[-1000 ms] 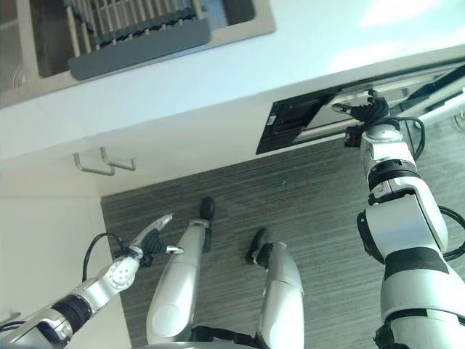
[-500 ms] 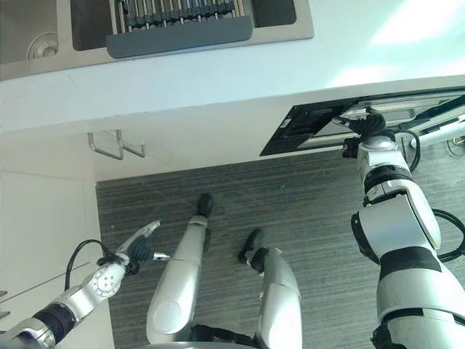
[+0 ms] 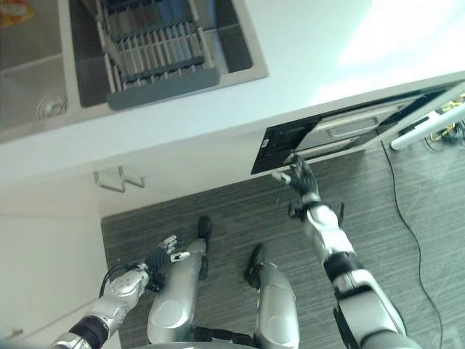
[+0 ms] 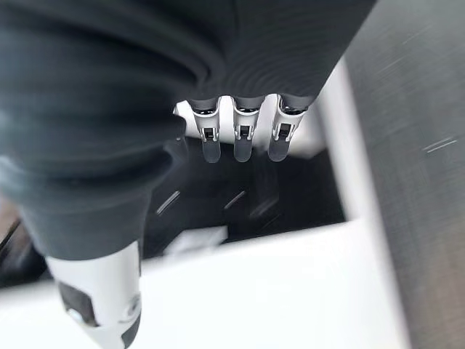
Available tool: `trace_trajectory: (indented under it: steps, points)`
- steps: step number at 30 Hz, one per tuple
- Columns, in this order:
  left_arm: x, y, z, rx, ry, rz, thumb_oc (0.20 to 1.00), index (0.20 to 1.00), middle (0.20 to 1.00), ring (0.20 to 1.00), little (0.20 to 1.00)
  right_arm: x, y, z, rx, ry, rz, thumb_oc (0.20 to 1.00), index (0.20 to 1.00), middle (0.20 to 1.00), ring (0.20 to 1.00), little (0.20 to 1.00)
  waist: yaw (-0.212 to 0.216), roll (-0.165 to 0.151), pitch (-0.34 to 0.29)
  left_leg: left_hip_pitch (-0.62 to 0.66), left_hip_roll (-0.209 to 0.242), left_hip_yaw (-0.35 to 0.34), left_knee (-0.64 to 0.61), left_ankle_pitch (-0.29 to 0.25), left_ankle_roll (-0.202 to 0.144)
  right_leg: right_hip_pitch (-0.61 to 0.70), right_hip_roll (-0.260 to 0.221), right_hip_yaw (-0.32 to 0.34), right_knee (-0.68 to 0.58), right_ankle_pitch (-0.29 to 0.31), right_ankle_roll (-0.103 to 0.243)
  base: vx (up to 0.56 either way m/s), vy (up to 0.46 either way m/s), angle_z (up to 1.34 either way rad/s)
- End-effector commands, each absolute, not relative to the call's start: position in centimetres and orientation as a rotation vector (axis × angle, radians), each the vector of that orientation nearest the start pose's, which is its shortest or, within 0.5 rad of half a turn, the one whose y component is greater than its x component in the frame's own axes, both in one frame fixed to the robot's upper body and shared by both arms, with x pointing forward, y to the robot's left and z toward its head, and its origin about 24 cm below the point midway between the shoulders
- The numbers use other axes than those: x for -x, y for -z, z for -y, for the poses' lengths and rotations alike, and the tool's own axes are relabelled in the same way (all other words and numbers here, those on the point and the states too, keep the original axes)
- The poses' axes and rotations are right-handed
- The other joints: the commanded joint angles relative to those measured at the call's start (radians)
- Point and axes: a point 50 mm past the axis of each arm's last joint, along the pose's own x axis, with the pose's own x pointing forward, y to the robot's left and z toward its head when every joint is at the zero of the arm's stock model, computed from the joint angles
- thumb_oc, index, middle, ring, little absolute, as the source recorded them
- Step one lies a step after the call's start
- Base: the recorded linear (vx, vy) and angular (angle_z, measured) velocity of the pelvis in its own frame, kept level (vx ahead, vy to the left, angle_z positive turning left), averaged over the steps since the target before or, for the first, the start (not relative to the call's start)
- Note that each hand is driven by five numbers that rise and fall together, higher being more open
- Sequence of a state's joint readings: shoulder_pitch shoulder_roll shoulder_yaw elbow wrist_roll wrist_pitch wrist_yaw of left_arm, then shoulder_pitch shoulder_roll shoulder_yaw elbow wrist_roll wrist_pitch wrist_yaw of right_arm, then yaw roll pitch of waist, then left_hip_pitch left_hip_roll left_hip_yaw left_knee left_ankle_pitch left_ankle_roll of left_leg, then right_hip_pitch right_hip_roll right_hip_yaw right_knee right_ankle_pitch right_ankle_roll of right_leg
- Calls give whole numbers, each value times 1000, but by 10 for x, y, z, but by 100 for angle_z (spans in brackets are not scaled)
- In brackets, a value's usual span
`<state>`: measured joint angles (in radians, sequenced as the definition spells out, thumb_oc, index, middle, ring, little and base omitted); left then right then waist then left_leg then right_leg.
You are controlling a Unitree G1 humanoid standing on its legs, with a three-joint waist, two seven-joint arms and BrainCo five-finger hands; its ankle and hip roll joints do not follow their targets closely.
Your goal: Place the dishes in the dishwasher.
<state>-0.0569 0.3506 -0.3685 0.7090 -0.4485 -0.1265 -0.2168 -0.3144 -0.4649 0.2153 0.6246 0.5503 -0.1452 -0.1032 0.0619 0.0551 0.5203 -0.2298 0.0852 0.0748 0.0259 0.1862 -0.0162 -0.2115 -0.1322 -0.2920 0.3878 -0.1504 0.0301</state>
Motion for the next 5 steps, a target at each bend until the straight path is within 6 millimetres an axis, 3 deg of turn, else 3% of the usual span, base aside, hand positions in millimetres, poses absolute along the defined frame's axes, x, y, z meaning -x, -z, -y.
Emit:
trace_trajectory:
  steps: [1, 3, 5]
  points:
    - [-193, 97, -187, 57, 333, -661, 1000, 1000, 1000, 1000, 1000, -315, -39, 255, 20, 192, -83, 1000, 1000, 1000, 1000, 1000, 1, -26, -91, 35, -1, 46, 153, -206, -19, 86, -33, 16, -214, 101, 55, -45, -111, -27]
    - [-184, 104, -187, 62, 316, -699, 1000, 1000, 1000, 1000, 1000, -291, -15, 261, 17, 225, -131, 1000, 1000, 1000, 1000, 1000, -20, -19, -117, 80, 6, 59, 120, -204, -26, 122, -34, 11, -236, 99, 59, -25, -103, -18]
    - [-171, 118, -190, 103, 266, -777, 1000, 1000, 1000, 1000, 1000, -258, 24, 260, -11, 284, -255, 1000, 1000, 1000, 1000, 1000, -53, -12, -164, 156, 10, 78, 52, -196, -37, 181, -27, 12, -275, 92, 63, -7, -116, -25]
